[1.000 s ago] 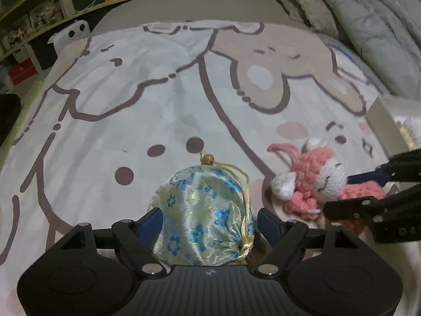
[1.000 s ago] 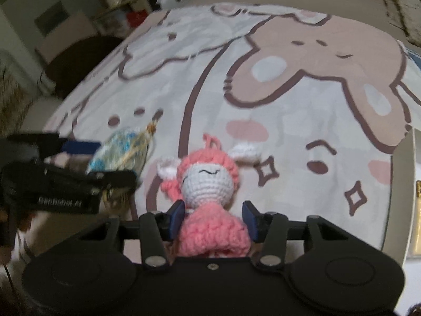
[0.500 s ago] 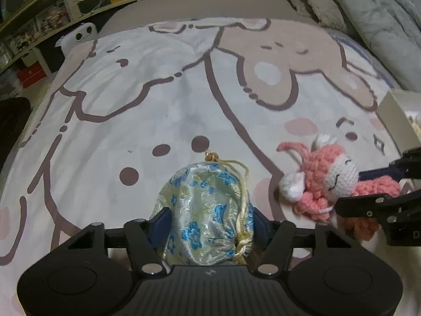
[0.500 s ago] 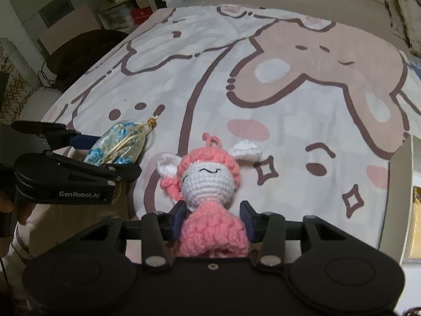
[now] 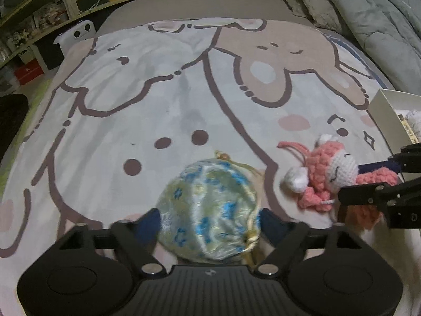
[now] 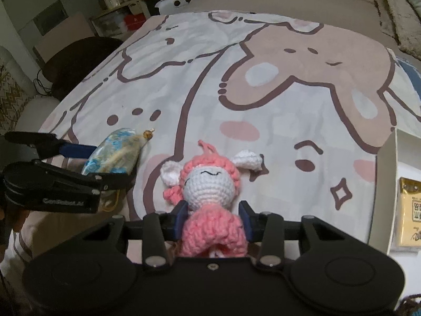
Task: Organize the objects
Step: 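Carry the floral pouch with the left tool while the right tool carries the pink doll to the box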
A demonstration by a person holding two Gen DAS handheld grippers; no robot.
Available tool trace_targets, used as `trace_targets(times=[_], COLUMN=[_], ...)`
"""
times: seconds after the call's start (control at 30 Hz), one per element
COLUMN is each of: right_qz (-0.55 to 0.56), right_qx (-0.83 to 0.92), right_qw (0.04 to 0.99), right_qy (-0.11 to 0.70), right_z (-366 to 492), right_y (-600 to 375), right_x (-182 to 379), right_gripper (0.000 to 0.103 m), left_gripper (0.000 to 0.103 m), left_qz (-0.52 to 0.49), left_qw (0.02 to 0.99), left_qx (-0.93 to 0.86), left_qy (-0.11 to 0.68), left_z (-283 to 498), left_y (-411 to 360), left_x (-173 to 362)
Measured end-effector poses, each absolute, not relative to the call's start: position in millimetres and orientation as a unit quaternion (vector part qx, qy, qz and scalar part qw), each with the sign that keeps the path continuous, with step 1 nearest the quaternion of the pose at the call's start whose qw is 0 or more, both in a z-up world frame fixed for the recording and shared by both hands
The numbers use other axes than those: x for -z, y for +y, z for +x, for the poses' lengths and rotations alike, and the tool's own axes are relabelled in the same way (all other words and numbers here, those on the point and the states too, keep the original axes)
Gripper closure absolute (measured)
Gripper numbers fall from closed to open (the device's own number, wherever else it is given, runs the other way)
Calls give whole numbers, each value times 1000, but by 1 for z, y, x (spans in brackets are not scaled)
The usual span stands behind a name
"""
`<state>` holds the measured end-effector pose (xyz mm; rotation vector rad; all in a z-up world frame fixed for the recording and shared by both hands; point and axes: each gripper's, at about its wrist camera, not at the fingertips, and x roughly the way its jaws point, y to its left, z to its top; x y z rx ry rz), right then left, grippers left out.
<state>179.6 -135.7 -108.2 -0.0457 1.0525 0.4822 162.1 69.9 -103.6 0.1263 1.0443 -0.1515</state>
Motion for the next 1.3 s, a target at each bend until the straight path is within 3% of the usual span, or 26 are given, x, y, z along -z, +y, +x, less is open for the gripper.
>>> trace_targets(times=[0.07, 0.3, 0.67, 1.07, 1.3], right_qz=[-23, -21, -46, -2, -29], right_qx=[-230, -232, -240, -219, -226], right_qw=[836, 833, 833, 866, 829], right_qy=[498, 502, 496, 450, 510], right_z=[180, 184, 180, 172, 164], right_y=[-136, -137, -130, -144, -136], right_x=[108, 111, 116, 84, 101], right_gripper=[59, 59, 59, 63, 59], left_gripper=[11, 11, 24, 25, 25], left_qz=[53, 31, 62, 34, 19], left_qw=[862, 849, 854, 887, 879], left_qx=[74, 87, 75, 67, 68], left_qy=[499, 520, 511, 456, 471], left_z=[164, 175, 173, 156, 148], left_y=[77, 81, 66, 59, 61], left_x=[103, 122, 122, 81, 82])
